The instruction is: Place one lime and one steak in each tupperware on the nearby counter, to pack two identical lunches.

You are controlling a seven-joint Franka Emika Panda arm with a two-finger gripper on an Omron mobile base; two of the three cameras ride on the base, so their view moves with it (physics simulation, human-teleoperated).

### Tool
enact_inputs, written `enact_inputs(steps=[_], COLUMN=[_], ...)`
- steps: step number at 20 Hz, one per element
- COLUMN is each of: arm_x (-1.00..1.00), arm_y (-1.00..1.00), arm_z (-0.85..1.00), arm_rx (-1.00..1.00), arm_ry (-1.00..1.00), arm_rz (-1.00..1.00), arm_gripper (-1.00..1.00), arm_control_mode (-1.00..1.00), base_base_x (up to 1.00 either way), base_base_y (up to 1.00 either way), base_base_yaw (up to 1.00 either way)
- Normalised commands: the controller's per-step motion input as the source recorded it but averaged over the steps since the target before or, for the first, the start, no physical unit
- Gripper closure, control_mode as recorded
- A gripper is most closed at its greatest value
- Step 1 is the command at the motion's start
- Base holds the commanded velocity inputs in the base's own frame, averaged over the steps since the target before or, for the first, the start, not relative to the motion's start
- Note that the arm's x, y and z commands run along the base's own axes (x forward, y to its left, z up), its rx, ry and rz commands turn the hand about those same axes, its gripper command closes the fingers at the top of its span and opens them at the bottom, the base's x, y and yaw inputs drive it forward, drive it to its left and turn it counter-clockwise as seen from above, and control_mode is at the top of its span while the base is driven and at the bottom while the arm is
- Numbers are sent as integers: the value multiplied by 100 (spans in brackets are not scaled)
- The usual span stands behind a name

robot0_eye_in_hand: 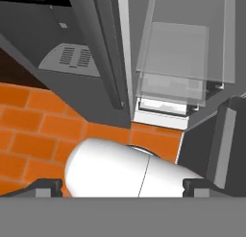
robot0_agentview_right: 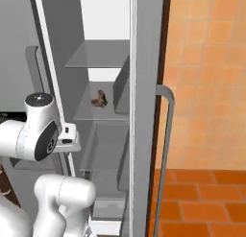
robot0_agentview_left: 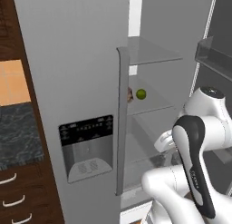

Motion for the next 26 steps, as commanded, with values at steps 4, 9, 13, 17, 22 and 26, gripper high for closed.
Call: enact_inputs(steps=[4,9,13,17,22,26], arm_x=[0,0,0,0,0,0], arm_y=[0,0,0,0,0,0], arm_z=[0,0,0,0,0,2], arm_rx=[0,0,0,0,0,0], arm_ry=[0,0,0,0,0,-3], arm_rz=[0,0,0,0,0,1], arm_gripper=[-100,-100,-100,-100,-100,-100], arm_control_mode=[100,100,100,100,100,-100], base_base_x=[61,26,0,0,0,0], base_base_y=[-10,-27,-43,-15,0,0], base_base_yaw=[11,1,0,0,0,0])
